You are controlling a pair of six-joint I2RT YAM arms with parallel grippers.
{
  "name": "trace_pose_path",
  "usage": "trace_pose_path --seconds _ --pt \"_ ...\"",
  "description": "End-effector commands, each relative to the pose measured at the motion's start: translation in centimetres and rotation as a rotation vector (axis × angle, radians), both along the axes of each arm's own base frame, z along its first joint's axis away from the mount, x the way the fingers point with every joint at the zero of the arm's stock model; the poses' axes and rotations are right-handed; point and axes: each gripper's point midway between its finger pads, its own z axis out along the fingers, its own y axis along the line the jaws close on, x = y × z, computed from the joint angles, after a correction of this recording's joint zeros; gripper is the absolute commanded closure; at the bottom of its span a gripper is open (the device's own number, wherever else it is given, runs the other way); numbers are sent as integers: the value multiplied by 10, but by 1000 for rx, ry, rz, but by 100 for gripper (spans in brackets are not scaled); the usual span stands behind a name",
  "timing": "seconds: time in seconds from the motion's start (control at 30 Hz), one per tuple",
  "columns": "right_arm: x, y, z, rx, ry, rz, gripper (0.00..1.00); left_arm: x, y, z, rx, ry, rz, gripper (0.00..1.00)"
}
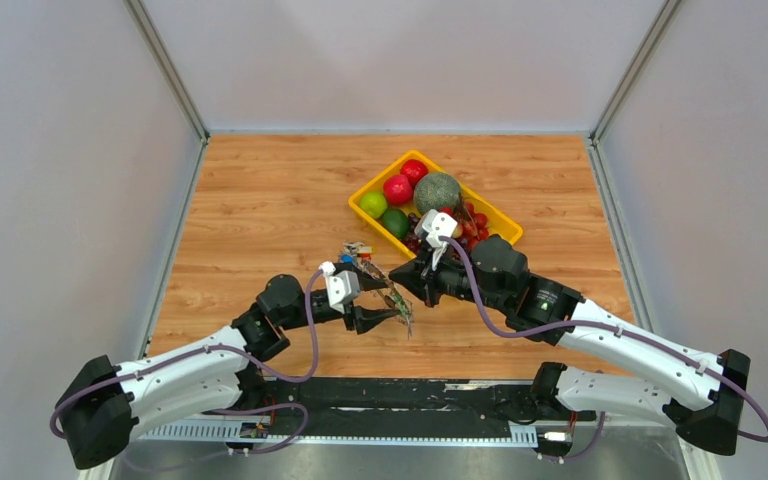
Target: Remove the keys from the keyring
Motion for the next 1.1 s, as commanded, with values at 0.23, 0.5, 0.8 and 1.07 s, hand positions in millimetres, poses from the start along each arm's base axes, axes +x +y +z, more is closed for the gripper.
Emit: trace_pose_path --seconds 0.23,0.5,0.8,1.07 --pt "7 -8 44 98 -77 -42 100 3 3 33 -82 -21 34 70" --pt "9 -14 43 88 -82 -66 100 2 11 30 -85 11 62 89" --pt "12 -23 32 71 -74 -104 99 11 15 31 7 124 133 100" --pt "17 -37 -17 9 -11 -186 59 24 25 36 225 232 230 100"
